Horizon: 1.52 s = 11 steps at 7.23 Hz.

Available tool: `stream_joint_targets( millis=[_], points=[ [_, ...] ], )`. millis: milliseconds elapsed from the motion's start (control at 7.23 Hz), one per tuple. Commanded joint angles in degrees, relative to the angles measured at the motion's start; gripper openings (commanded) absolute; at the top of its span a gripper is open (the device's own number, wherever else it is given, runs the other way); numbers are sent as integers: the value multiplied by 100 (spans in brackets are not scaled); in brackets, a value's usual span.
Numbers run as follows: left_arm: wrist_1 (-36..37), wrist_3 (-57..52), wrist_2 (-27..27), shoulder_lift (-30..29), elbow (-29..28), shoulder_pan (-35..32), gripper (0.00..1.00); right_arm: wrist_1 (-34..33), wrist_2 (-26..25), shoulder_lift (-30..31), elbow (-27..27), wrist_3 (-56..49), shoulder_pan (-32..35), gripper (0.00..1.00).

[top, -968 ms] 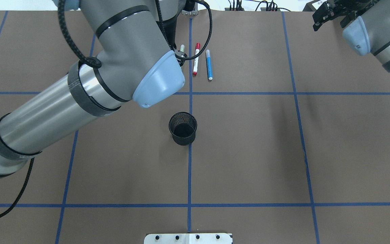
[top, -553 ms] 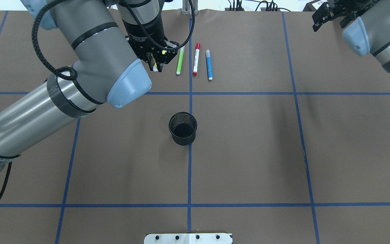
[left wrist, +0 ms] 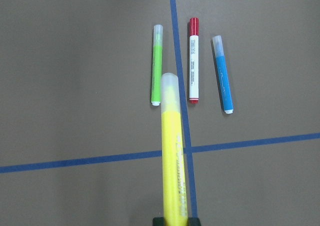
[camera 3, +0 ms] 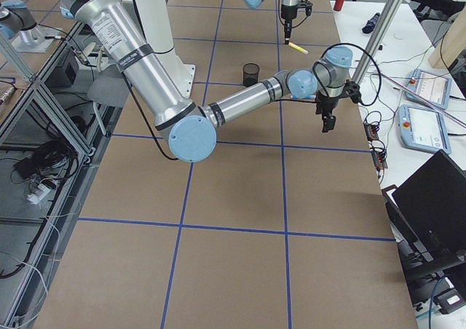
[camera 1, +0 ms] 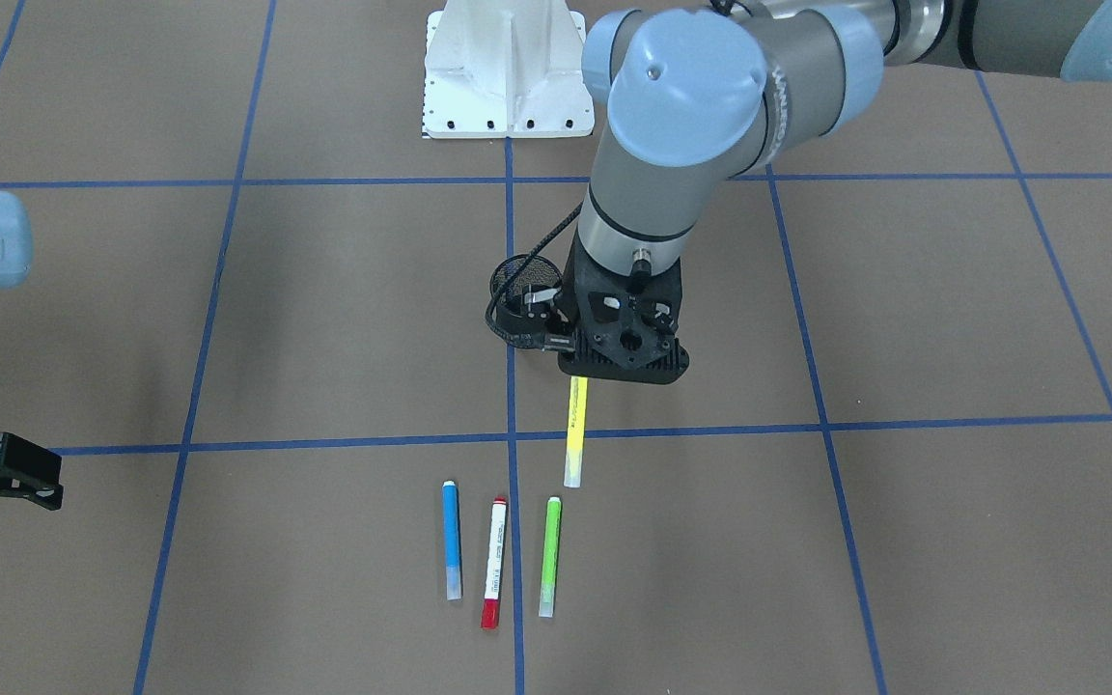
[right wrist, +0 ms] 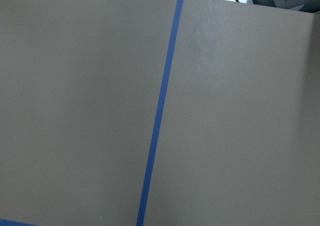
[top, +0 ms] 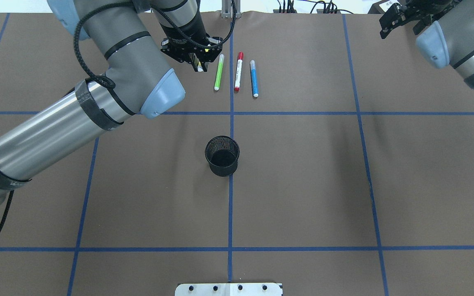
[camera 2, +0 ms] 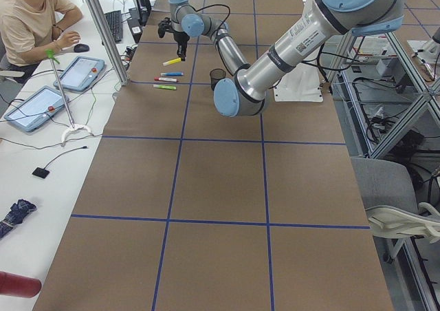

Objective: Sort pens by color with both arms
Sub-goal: 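Lower the yellow highlighter beside the green highlighter and open the left gripper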

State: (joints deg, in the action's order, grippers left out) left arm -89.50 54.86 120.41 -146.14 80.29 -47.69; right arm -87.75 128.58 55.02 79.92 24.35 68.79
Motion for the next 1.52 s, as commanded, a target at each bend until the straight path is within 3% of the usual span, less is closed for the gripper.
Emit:
stream_joint_targets(
  millis=[0,277,692,968,1383],
  points=[
    [-986,296,-403,-72,-853,5,0,3,0,0,-3,0,-6,100],
    [-1935,262,-930,-352,-1871,14,0,3,-9,0,-12,0,-32,100],
    [-2851,0,-1501,-503,-2884,171,0,30,-26,9,-47,-9,-67,100],
    [-3213,-176,-1941,-512,-3281,408,0,30,-44,9,-56,0,-102,100],
    [-3214,-641,-1969,-504,-3353,480,0,38,-53,18,-64,9,-129,100]
  ],
)
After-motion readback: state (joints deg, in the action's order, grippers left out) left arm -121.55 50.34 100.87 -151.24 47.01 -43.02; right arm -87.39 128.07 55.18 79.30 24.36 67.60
